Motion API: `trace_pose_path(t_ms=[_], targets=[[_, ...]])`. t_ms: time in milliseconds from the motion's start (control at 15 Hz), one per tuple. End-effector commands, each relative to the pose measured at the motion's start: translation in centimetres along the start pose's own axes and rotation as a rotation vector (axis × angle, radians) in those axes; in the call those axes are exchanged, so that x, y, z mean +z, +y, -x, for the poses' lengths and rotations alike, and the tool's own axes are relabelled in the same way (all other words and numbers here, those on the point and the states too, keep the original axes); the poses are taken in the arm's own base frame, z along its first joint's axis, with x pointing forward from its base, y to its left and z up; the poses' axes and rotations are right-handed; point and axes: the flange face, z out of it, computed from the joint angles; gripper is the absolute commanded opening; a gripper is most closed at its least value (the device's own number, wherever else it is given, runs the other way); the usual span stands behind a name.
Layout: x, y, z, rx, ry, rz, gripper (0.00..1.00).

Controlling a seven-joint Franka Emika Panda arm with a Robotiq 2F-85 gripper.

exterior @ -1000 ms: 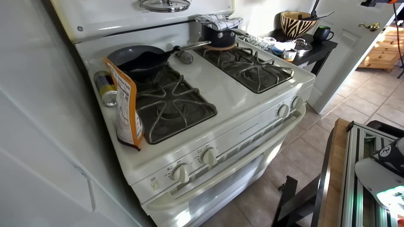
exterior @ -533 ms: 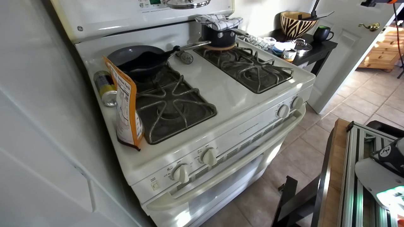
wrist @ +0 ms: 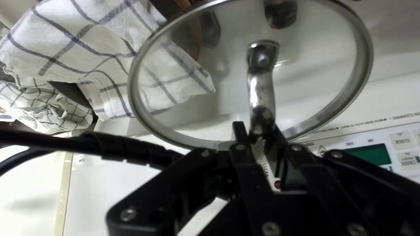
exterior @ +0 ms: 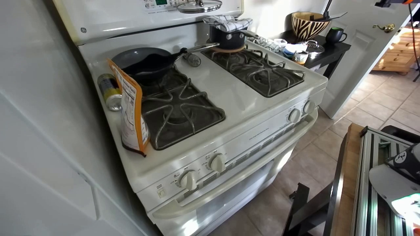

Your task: Move the lid from the pan to the pot

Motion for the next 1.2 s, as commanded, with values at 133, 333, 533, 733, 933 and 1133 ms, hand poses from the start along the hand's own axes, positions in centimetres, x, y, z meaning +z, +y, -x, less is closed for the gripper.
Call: trace_pose_path(t_ms=[133,333,533,733,933,1133], targets=[[1.0,4.9,-2.1,0.099,-0.013,-0.005,0.03],[1.7,6.7,-2.3,0.135,-0.032,0.009,0.03],[2.5,8.7,-1.7,0.145,-0.061,0.009,0.03],[3.5,11.1,-1.4,0.197,-0.052,0.015,0.03],[4.8,12.6,-1.1,0.245,-0.036,0.008,0.03],[5.1,12.7,-0.8,0.237,-0.045,0.002,0.03]])
